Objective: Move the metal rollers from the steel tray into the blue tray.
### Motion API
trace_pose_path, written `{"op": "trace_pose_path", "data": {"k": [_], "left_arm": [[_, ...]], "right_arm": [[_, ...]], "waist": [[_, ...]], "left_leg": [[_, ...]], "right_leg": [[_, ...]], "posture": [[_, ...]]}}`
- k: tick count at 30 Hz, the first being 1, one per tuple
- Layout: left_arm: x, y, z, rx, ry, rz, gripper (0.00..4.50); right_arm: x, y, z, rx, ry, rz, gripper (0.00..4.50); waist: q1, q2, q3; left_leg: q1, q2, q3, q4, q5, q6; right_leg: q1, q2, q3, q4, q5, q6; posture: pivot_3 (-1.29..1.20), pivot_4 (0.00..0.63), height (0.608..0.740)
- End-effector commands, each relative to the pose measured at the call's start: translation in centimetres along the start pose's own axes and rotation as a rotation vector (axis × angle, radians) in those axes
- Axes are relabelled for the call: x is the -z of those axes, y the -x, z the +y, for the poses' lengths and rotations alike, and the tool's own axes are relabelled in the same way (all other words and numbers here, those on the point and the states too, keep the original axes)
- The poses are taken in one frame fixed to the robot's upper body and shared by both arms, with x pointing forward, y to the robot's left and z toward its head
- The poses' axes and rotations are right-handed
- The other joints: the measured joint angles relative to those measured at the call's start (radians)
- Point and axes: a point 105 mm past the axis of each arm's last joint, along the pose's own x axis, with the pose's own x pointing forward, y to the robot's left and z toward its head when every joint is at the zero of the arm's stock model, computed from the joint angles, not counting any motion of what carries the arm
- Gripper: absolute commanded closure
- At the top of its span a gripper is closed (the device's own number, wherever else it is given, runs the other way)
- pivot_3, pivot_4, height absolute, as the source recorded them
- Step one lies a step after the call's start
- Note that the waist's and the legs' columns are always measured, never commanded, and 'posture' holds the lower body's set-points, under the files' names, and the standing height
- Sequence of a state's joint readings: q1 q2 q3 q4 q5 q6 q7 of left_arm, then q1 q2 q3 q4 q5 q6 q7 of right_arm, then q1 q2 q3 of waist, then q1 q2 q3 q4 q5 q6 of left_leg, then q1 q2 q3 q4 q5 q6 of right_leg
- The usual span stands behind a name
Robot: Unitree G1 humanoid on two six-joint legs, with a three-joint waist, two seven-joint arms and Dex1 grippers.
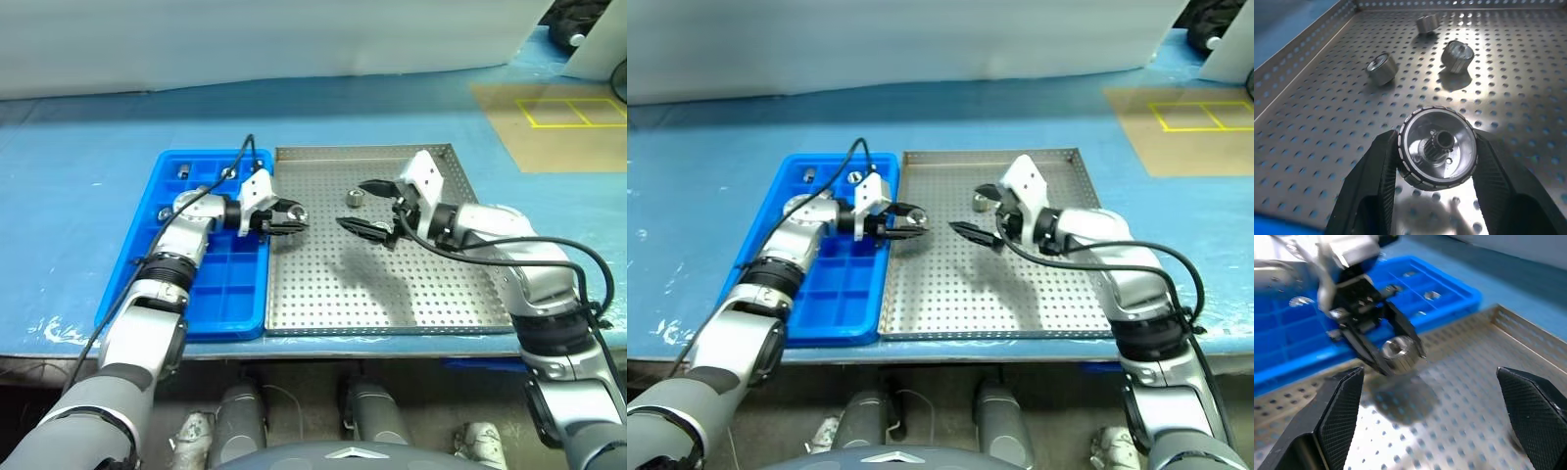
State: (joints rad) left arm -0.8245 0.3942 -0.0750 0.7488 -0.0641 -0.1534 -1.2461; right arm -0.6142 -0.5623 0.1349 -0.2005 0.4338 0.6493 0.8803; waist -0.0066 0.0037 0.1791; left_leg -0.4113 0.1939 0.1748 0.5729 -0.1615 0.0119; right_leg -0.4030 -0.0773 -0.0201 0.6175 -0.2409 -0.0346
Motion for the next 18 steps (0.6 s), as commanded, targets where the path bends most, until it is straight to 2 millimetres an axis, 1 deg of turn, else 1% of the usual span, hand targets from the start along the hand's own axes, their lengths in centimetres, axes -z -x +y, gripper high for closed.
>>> {"op": "trace_pose_path", "data": {"k": [1,5,9,12,14,16,18], "left_arm": [[-1.4,1.9,0.8,-0.06,-0.048,-0.033,2.65],[-2.3,4.2,1.6,-0.121,-0.03,-0.035,2.65],[-2.9,6.5,1.9,-0.168,-0.022,-0.018,2.65],[-2.5,8.2,1.9,-0.212,-0.015,0.017,2.65],[-1.7,9.3,1.7,-0.24,-0.009,0.054,2.65],[-1.0,10.5,1.1,-0.248,0.018,0.08,2.65],[-0.9,11.2,0.2,-0.235,0.041,0.087,2.65]], "right_arm": [[-1.4,-1.5,1.2,-0.147,0.06,-0.034,0.04],[-1.2,-3.3,1.4,-0.226,0.076,-0.031,0.04],[-0.8,-4.6,1.7,-0.27,0.09,-0.033,0.04],[-0.6,-5.2,1.8,-0.286,0.09,-0.04,0.04],[-0.5,-5.4,1.9,-0.29,0.09,-0.041,0.04],[-0.4,-5.6,2.0,-0.293,0.089,-0.045,0.04],[-0.4,-5.6,2.0,-0.293,0.088,-0.048,0.04]], "waist": [[0.021,0.0,0.0],[0.063,0.0,0.0],[0.084,-0.001,0.0],[0.09,-0.001,0.0],[0.092,-0.001,0.0],[0.092,-0.001,0.0],[0.092,-0.001,0.0]], "left_leg": [[0.0,0.001,0.0,0.0,0.0,-0.001],[0.0,0.003,0.001,0.0,0.002,-0.005],[0.0,0.004,0.001,0.0,0.003,-0.012],[0.0,0.004,0.001,-0.001,0.006,-0.016],[0.0,0.005,0.001,-0.002,0.006,-0.017],[0.0,0.005,0.001,-0.003,0.007,-0.018],[-0.001,0.006,0.001,-0.004,0.007,-0.019]], "right_leg": [[0.0,0.0,-0.001,0.001,0.0,-0.001],[-0.001,0.0,-0.003,0.005,-0.001,-0.001],[-0.003,0.0,-0.004,0.007,-0.001,-0.002],[-0.003,0.001,-0.004,0.007,-0.001,-0.002],[-0.004,0.001,-0.004,0.007,-0.001,-0.002],[-0.004,0.002,-0.004,0.007,-0.001,-0.002],[-0.006,0.003,-0.004,0.007,-0.001,-0.002]], "posture": [[-0.09,0.15,0.74],[-0.02,0.15,0.74],[0.03,0.15,0.74],[0.05,0.15,0.74],[0.05,0.15,0.74],[0.05,0.15,0.74],[0.04,0.15,0.74]]}}
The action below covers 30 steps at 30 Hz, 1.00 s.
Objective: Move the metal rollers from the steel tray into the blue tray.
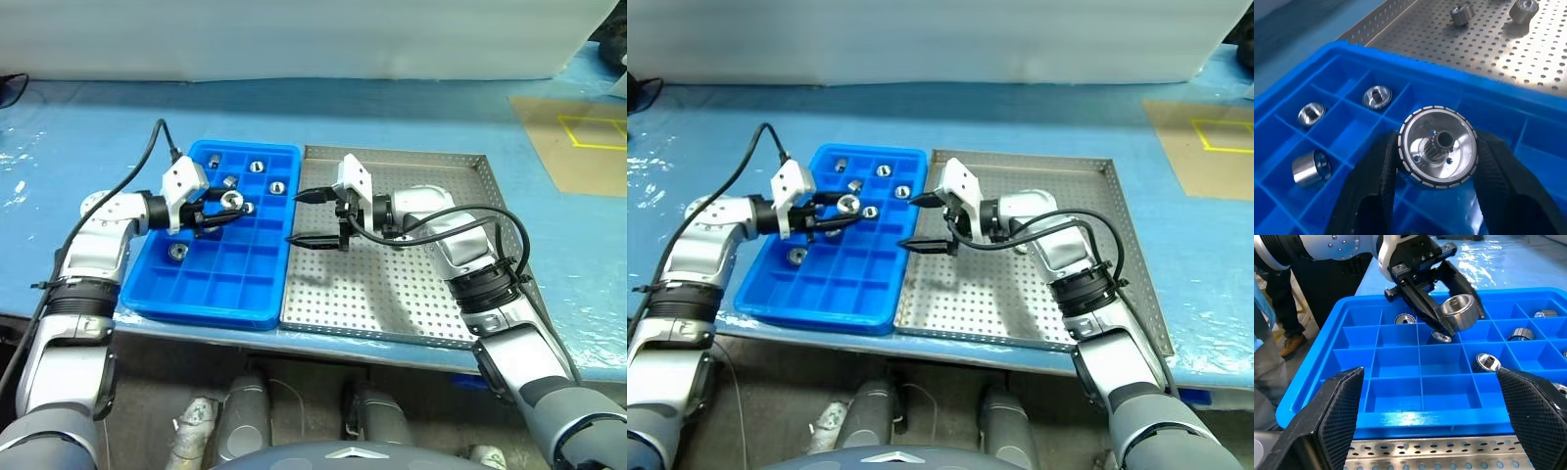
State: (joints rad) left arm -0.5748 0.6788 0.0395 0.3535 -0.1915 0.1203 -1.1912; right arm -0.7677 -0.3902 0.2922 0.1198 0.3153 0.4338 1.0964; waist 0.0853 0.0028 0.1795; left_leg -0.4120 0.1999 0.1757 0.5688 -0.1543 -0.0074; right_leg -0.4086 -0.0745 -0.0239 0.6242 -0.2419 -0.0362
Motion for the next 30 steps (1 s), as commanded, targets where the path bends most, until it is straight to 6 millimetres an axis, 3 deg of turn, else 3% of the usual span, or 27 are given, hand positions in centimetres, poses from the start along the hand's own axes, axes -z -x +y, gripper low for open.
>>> {"op": "trace_pose_path", "data": {"k": [1,6,15,21,29,30], "left_arm": [[-1.3,2.4,-0.7,0.003,-0.013,-0.029,2.65],[0.4,5.2,-3.2,0.053,0.003,0.043,2.65],[2.7,8.4,-3.7,-0.028,0.059,0.138,2.65],[3.1,8.4,-5.8,0.034,0.066,0.159,2.65],[3.6,7.7,-5.9,0.026,0.096,0.153,2.65],[3.6,7.7,-6.0,0.038,0.099,0.151,2.3]], "right_arm": [[-1.1,-0.1,0.1,-0.01,0.045,-0.027,0.04],[-0.6,0.4,0.2,0.003,0.038,-0.011,0.04],[-0.2,0.3,0.4,0.003,0.033,0.0,0.04],[-0.1,-0.1,0.5,-0.008,0.038,0.003,0.04],[0.1,-0.1,0.5,-0.003,0.045,0.011,0.04],[0.1,-0.1,0.4,0.001,0.044,0.011,0.04]], "waist": [[0.0,0.0,0.0],[0.002,-0.001,0.0],[0.007,-0.001,0.0],[0.01,-0.001,0.0],[0.01,-0.001,0.0],[0.01,-0.001,0.0]], "left_leg": [[0.0,0.0,0.0,-0.001,0.0,-0.001],[0.0,0.0,0.001,-0.005,0.002,-0.003],[0.002,0.001,0.001,-0.006,0.003,-0.005],[0.002,0.001,0.001,-0.006,0.003,-0.005],[0.003,0.001,0.001,-0.006,0.003,-0.005],[0.003,0.001,0.001,-0.006,0.003,-0.005]], "right_leg": [[-0.001,0.0,0.0,0.0,0.0,0.0],[-0.003,0.001,0.0,0.0,-0.001,-0.001],[-0.002,0.002,0.0,0.0,-0.001,-0.001],[-0.002,0.002,0.0,0.0,-0.001,-0.001],[-0.002,0.002,0.001,0.0,-0.001,-0.001],[-0.002,0.002,0.001,0.0,-0.001,-0.001]], "posture": [[0.04,0.15,0.74],[0.03,0.15,0.74],[0.05,0.15,0.74],[0.06,0.15,0.74],[0.05,0.15,0.74],[0.05,0.15,0.74]]}}
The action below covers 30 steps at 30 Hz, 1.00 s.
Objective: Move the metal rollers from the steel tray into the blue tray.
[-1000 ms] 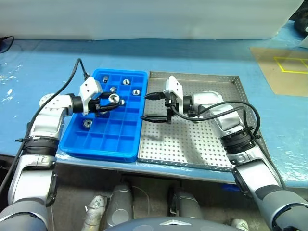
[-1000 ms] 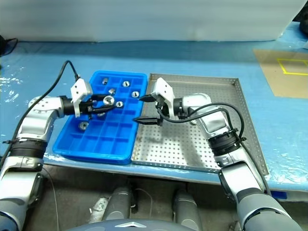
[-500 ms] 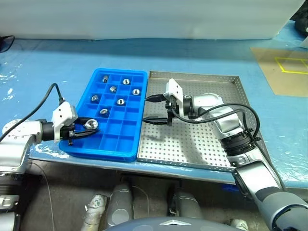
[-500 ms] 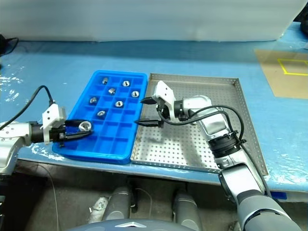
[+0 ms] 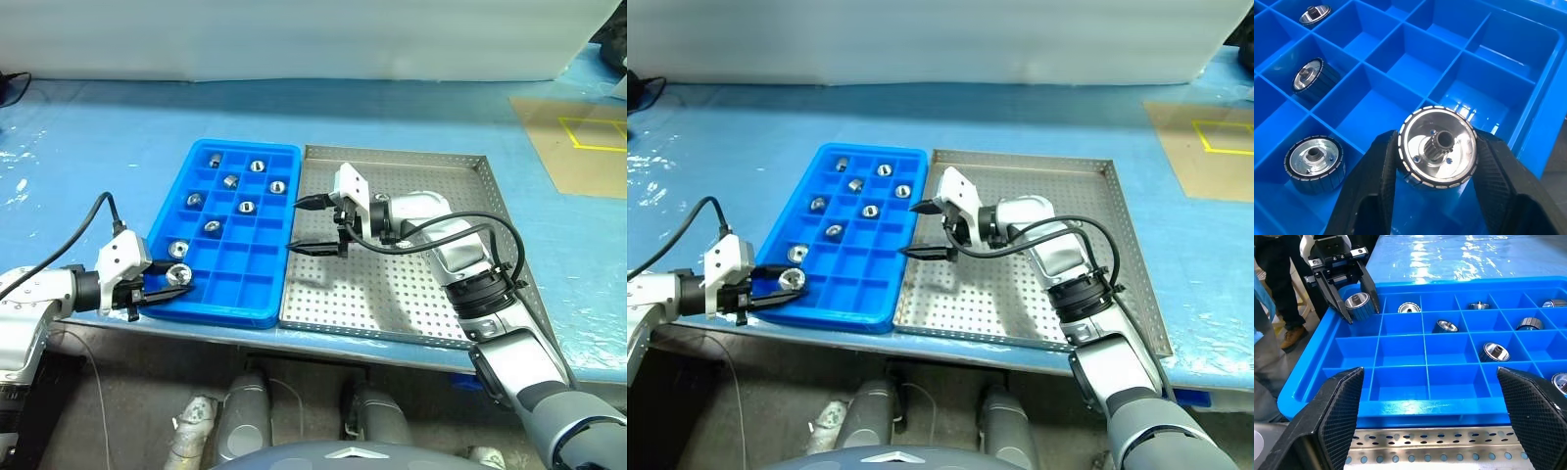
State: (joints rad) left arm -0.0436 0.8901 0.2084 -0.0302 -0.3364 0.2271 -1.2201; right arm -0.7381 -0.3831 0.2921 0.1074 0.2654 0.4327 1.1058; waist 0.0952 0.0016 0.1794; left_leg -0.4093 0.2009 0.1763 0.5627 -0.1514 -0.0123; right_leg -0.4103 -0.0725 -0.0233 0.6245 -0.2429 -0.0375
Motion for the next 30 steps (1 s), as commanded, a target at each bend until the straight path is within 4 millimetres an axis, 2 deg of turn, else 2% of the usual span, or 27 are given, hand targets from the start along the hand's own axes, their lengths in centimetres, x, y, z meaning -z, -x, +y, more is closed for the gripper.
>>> {"op": "trace_pose_path", "data": {"k": [1,2,6,11,16,20,22,25,30], "left_arm": [[-0.9,0.1,0.1,0.011,-0.014,-0.029,1.93],[-0.9,0.1,0.1,0.02,-0.013,-0.026,1.77],[-1.3,-0.1,0.9,-0.026,-0.031,-0.038,0.39],[-3.2,-0.8,1.6,-0.029,-0.075,-0.092,0.39],[-6.9,-2.5,1.8,-0.017,-0.097,-0.24,0.39],[-8.2,-5.2,1.2,0.03,-0.104,-0.294,0.39],[-8.9,-6.7,1.0,0.034,-0.102,-0.331,0.39],[-9.6,-8.5,0.6,0.055,-0.094,-0.375,0.39],[-9.8,-10.5,-0.7,0.134,-0.093,-0.399,0.39]], "right_arm": [[-0.9,0.0,0.1,0.0,0.042,-0.024,0.04],[-0.9,0.1,0.1,0.002,0.042,-0.023,0.04],[-0.9,0.3,0.1,0.008,0.037,-0.023,0.04],[-0.8,0.6,-0.1,0.029,0.029,-0.025,0.04],[0.1,2.1,-0.3,0.069,0.002,-0.001,0.04],[2.2,4.5,-2.0,0.216,-0.072,0.036,0.04],[3.9,6.0,-2.9,0.32,-0.091,0.083,0.04],[5.8,7.3,-2.7,0.385,-0.125,0.121,0.04],[7.7,9.5,-3.0,0.516,-0.187,0.141,0.04]], "waist": [[0.0,0.0,0.0],[0.0,0.0,0.0],[0.0,0.0,0.0],[-0.001,0.0,0.0],[0.004,0.0,0.0],[0.0,-0.001,-0.001],[-0.001,-0.001,-0.001],[-0.002,-0.001,-0.001],[-0.023,-0.001,-0.001]], "left_leg": [[0.0,0.0,0.0,0.0,0.0,0.0],[0.0,0.0,0.0,0.0,0.0,0.0],[0.0,0.0,0.0,0.0,0.0,0.0],[0.002,0.0,0.0,0.001,0.0,0.0],[0.003,0.0,0.0,0.001,0.002,-0.003],[0.003,-0.001,0.0,0.003,0.002,-0.003],[0.003,-0.001,0.0,0.003,0.002,-0.003],[0.003,0.0,0.001,0.003,0.002,-0.003],[0.003,0.0,0.001,0.003,0.002,-0.003]], "right_leg": [[0.0,0.0,0.0,0.0,0.0,0.0],[0.0,0.0,0.0,0.0,0.0,0.0],[0.0,0.0,0.0,0.0,0.0,0.0],[0.003,0.0,0.0,0.001,0.0,0.0],[0.004,0.0,0.0,0.001,0.0,0.0],[0.005,0.0,0.0,0.001,0.0,0.0],[0.005,0.0,0.0,0.001,0.0,0.0],[0.005,0.0,0.0,0.002,0.0,0.0],[0.005,0.001,0.001,0.002,0.0,0.0]], "posture": [[0.04,0.15,0.74],[0.04,0.15,0.74],[0.03,0.15,0.74],[0.02,0.15,0.74],[0.0,0.15,0.74],[-0.02,0.15,0.74],[-0.04,0.15,0.74],[-0.06,0.15,0.74],[-0.12,0.15,0.74]]}}
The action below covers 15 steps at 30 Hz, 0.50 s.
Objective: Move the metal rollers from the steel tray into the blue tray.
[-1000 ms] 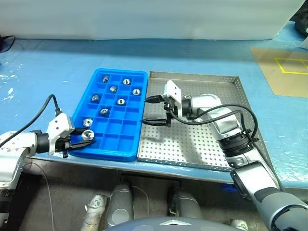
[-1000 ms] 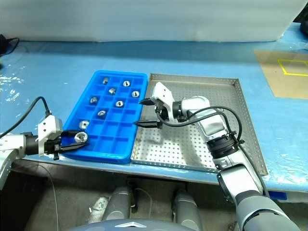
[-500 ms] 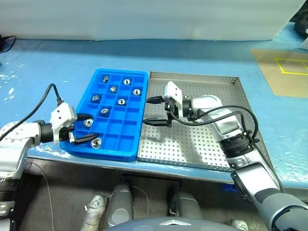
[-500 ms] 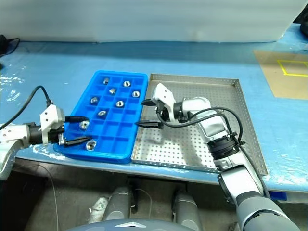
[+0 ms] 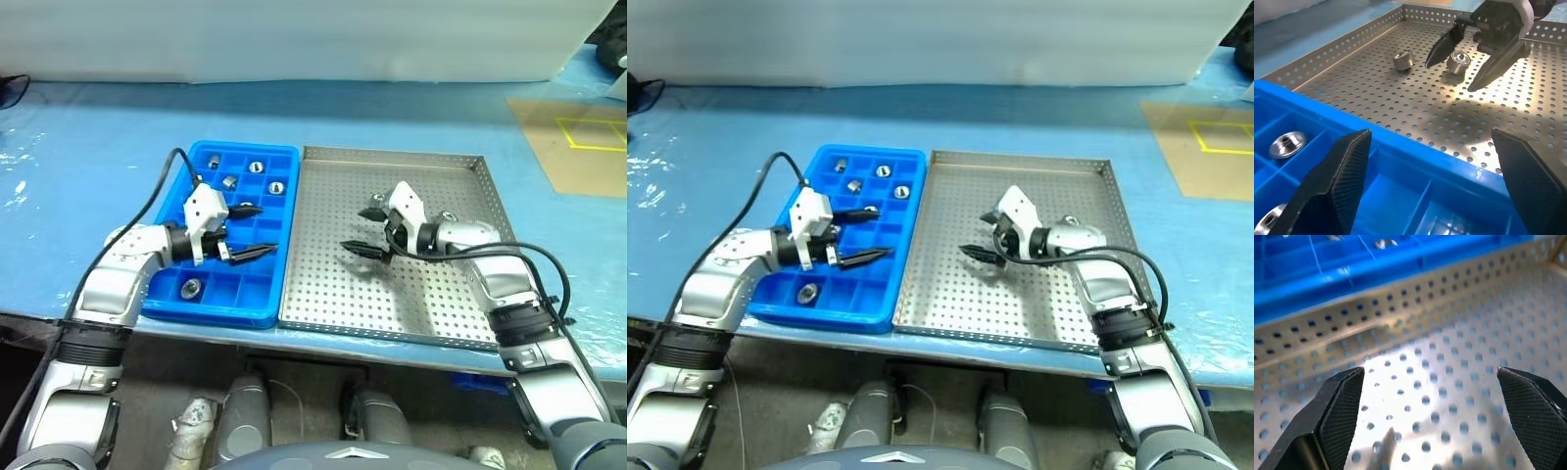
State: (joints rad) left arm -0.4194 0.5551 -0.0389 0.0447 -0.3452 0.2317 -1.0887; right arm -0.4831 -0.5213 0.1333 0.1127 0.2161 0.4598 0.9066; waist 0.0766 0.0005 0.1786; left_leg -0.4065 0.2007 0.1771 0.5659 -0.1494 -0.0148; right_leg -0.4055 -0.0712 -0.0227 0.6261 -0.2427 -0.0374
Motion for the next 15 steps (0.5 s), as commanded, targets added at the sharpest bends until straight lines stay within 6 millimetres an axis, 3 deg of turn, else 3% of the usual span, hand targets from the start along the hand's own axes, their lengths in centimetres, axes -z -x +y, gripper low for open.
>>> {"op": "trace_pose_path", "data": {"k": [1,8,13,15], "left_arm": [[-0.8,-1.1,-0.3,0.048,-0.042,-0.029,0.39],[-0.8,-1.4,0.4,0.062,-0.048,-0.031,0.39],[-0.3,-1.6,0.5,0.067,-0.056,-0.019,0.39],[-0.2,-1.7,0.3,0.071,-0.053,-0.018,0.39]], "right_arm": [[-0.6,1.6,-1.9,0.12,0.001,-0.037,0.04],[0.5,1.9,-2.3,0.162,-0.016,-0.023,0.04],[2.2,1.8,-2.4,0.179,-0.048,0.014,0.04],[3.8,1.7,-2.8,0.209,-0.083,0.043,0.04]], "waist": [[-0.008,0.0,0.0],[-0.025,0.0,0.0],[-0.033,0.0,0.0],[-0.033,0.0,0.0]], "left_leg": [[0.0,0.0,0.0,0.0,0.0,0.0],[0.002,0.001,0.0,0.002,0.0,0.0],[0.001,0.001,0.0,0.003,-0.001,0.002],[0.001,0.001,0.0,0.003,-0.002,0.003]], "right_leg": [[0.0,0.0,0.0,0.0,0.0,0.0],[0.001,0.001,0.001,0.001,0.0,0.0],[0.002,0.001,0.0,0.0,0.0,0.0],[0.003,0.001,0.0,0.0,0.0,0.0]], "posture": [[-0.14,0.15,0.74],[-0.16,0.15,0.74],[-0.16,0.15,0.74],[-0.16,0.15,0.74]]}}
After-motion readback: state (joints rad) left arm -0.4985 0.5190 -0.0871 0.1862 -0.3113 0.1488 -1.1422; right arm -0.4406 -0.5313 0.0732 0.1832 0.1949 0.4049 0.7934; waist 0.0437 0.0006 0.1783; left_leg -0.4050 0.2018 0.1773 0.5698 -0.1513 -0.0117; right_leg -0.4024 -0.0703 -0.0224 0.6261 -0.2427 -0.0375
